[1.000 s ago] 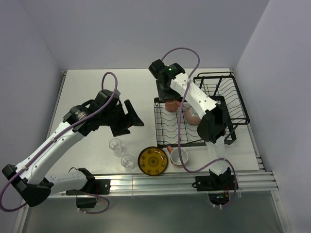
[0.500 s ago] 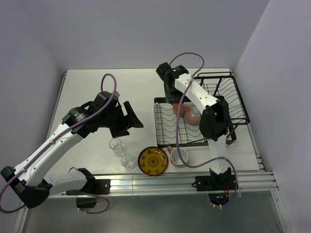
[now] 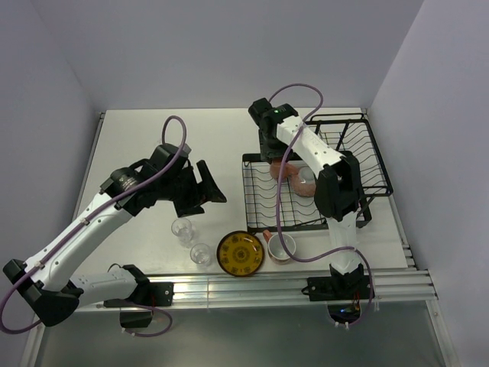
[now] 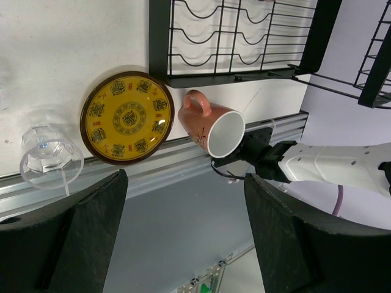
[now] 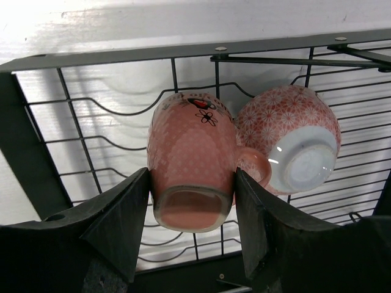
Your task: Load the mixed dishes into the dish rack
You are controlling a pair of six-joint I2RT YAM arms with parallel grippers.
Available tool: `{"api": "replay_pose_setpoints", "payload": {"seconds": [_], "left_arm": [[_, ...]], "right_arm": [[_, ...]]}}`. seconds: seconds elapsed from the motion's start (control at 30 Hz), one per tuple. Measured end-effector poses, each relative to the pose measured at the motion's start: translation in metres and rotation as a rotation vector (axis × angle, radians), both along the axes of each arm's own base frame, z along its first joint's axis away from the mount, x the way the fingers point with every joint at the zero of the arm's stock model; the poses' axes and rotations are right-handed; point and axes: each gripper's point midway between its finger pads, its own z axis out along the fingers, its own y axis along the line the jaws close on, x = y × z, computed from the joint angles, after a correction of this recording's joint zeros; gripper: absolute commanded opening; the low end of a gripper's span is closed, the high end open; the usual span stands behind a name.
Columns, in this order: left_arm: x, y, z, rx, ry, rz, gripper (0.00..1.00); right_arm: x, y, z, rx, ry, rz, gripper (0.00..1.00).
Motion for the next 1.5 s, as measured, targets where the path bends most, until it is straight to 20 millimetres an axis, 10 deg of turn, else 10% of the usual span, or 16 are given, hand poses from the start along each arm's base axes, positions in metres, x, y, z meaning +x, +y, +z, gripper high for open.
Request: {"api": "replay_pose_setpoints", "payload": {"seconds": [0.27, 0.47, 0.7, 1.17, 1.37, 1.5], "left_arm": [[-0.005, -0.005, -0.003, 0.002, 0.011, -0.034, 0.83], [-0.011, -0.018, -0.012, 0.025, 0.034, -0.084, 0.83], [-0.023, -0.035, -0.023, 0.054, 0.06, -0.154, 0.83], [-0.034, -0.056, -0.038, 0.079, 0.083, -0.22, 0.8], [-0.048, -0.08, -0.049, 0.106, 0.098, -0.294, 0.75], [-0.057, -0.096, -0.06, 0.129, 0.116, -0.336, 0.67]], "right_arm": [[0.0, -0.003, -0.012, -0.008, 0.011, -0.006, 0.02], [0.003, -0.003, -0.014, -0.012, 0.001, -0.009, 0.48], [0.004, -0.003, -0.015, -0.013, -0.002, -0.005, 0.74], [0.002, -0.005, -0.019, -0.018, 0.007, -0.002, 0.78], [0.011, 0.003, 0.039, 0.053, -0.097, -0.009, 0.77], [0.025, 0.014, 0.141, 0.195, -0.324, -0.009, 0.76]]}}
